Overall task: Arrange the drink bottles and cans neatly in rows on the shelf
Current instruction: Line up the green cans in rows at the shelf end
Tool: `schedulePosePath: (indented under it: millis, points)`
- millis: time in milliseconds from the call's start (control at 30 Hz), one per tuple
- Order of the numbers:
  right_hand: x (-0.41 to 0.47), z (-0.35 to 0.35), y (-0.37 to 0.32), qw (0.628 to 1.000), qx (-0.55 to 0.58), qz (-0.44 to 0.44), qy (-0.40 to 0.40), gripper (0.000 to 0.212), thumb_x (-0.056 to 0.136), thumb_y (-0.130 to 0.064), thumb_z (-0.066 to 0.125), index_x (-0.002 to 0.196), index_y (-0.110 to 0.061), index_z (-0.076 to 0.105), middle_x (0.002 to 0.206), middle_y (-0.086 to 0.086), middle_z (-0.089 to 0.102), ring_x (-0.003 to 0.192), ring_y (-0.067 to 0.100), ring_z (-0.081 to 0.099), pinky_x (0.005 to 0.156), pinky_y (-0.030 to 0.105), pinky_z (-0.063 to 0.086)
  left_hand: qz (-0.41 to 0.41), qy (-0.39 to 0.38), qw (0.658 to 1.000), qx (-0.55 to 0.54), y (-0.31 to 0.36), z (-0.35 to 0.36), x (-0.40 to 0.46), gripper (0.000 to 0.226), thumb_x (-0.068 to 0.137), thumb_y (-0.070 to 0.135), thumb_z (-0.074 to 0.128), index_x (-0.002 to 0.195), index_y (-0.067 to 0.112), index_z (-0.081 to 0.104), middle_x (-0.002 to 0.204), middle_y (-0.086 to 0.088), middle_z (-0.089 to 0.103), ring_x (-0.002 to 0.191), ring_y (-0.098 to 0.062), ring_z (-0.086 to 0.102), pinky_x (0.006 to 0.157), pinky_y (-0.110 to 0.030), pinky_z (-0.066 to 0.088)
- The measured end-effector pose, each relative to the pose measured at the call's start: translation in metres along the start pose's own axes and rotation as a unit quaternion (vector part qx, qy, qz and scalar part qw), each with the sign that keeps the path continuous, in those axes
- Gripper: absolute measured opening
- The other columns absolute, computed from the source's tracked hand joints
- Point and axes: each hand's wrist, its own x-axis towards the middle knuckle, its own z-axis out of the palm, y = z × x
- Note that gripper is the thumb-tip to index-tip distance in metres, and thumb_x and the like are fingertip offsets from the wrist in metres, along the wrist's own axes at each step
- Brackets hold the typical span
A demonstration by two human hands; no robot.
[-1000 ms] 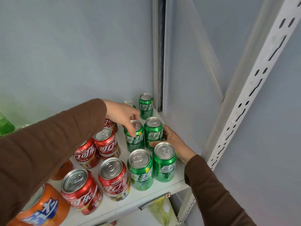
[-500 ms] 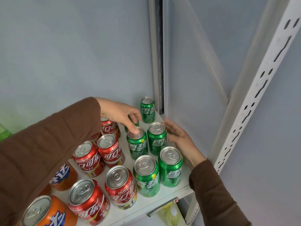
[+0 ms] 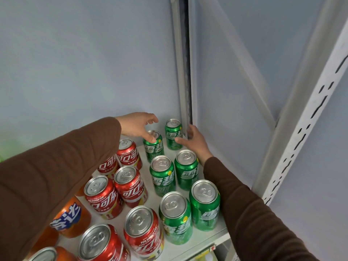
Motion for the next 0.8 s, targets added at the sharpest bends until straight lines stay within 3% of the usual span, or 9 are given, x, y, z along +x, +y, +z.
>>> schedulePosePath:
  millis: [100, 200, 367, 467, 567, 667, 767, 800]
  points:
    - [0.008, 0.003, 0.002, 0.998, -0.029, -0.014, -0.047, 0.096, 0.076, -0.026, 0.09, 0.154, -0.016, 0.035, 0.155, 0.009, 0.048, 0.14, 0.025, 0.047, 0.117, 0.045, 0.038, -0.014, -0.044, 0.999, 0.021, 0.0, 0.002, 0.01, 0.082, 0.078, 0.044, 0.082, 0.147, 0.022, 0.042, 0.143, -0.002, 0.052, 0.127, -0.021, 0.05, 0.108, -0.038, 0.041]
    - [0.013, 0.007, 0.001, 0.997, -0.041, -0.024, -0.067, 0.081, 0.075, -0.024, 0.091, 0.142, -0.02, 0.046, 0.136, 0.002, 0.059, 0.123, 0.017, 0.055, 0.112, 0.043, 0.043, -0.018, -0.067, 0.997, 0.035, 0.0, 0.006, 0.019, 0.074, 0.075, 0.046, 0.083, 0.138, 0.02, 0.052, 0.134, 0.0, 0.059, 0.116, -0.02, 0.056, 0.102, -0.037, 0.046]
    - [0.023, 0.012, 0.013, 0.996, -0.042, -0.038, -0.068, 0.076, 0.066, -0.032, 0.092, 0.131, -0.026, 0.051, 0.132, 0.002, 0.065, 0.121, 0.022, 0.062, 0.109, 0.048, 0.048, -0.016, -0.079, 0.996, 0.038, -0.001, 0.013, 0.028, 0.06, 0.073, 0.045, 0.085, 0.122, 0.018, 0.061, 0.118, 0.001, 0.065, 0.106, -0.019, 0.06, 0.096, -0.038, 0.05]
    - [0.022, 0.013, 0.014, 0.997, -0.012, -0.041, -0.065, 0.063, 0.073, -0.016, 0.091, 0.124, -0.024, 0.054, 0.121, -0.001, 0.066, 0.112, 0.017, 0.063, 0.104, 0.038, 0.05, -0.011, -0.087, 0.996, 0.016, -0.006, 0.012, 0.031, 0.06, 0.073, 0.046, 0.085, 0.121, 0.018, 0.063, 0.116, 0.003, 0.067, 0.106, -0.019, 0.062, 0.098, -0.039, 0.05]
    - [0.02, 0.012, 0.009, 0.997, 0.017, -0.04, -0.065, 0.058, 0.077, -0.016, 0.089, 0.125, -0.022, 0.058, 0.116, -0.006, 0.065, 0.101, 0.007, 0.063, 0.092, 0.024, 0.05, -0.007, -0.082, 0.997, -0.01, -0.011, 0.005, 0.03, 0.057, 0.073, 0.048, 0.084, 0.118, 0.021, 0.062, 0.116, 0.003, 0.067, 0.107, -0.019, 0.062, 0.098, -0.038, 0.05]
    - [0.016, 0.006, -0.001, 0.995, 0.08, -0.033, -0.053, 0.063, 0.077, -0.021, 0.089, 0.133, -0.016, 0.062, 0.126, 0.0, 0.069, 0.111, 0.013, 0.066, 0.103, 0.035, 0.052, -0.016, -0.068, 0.997, -0.042, -0.014, -0.01, 0.025, 0.06, 0.069, 0.055, 0.085, 0.113, 0.023, 0.059, 0.115, 0.001, 0.066, 0.107, -0.019, 0.062, 0.096, -0.036, 0.049]
    - [0.013, -0.003, -0.015, 0.989, 0.136, -0.042, -0.041, 0.061, 0.077, -0.03, 0.089, 0.132, -0.021, 0.065, 0.126, 0.0, 0.072, 0.114, 0.016, 0.068, 0.106, 0.04, 0.052, -0.01, -0.058, 0.991, -0.117, -0.012, -0.033, 0.015, 0.088, 0.042, 0.076, 0.083, 0.108, 0.02, 0.065, 0.109, -0.001, 0.072, 0.103, -0.018, 0.067, 0.092, -0.031, 0.052]
    - [0.012, -0.006, -0.02, 0.986, 0.155, -0.043, -0.04, 0.061, 0.074, -0.036, 0.089, 0.13, -0.023, 0.066, 0.124, -0.002, 0.073, 0.115, 0.016, 0.069, 0.108, 0.042, 0.051, -0.006, -0.05, 0.989, -0.136, -0.011, -0.039, 0.013, 0.09, 0.041, 0.076, 0.082, 0.109, 0.02, 0.067, 0.11, -0.001, 0.072, 0.103, -0.017, 0.067, 0.089, -0.028, 0.053]
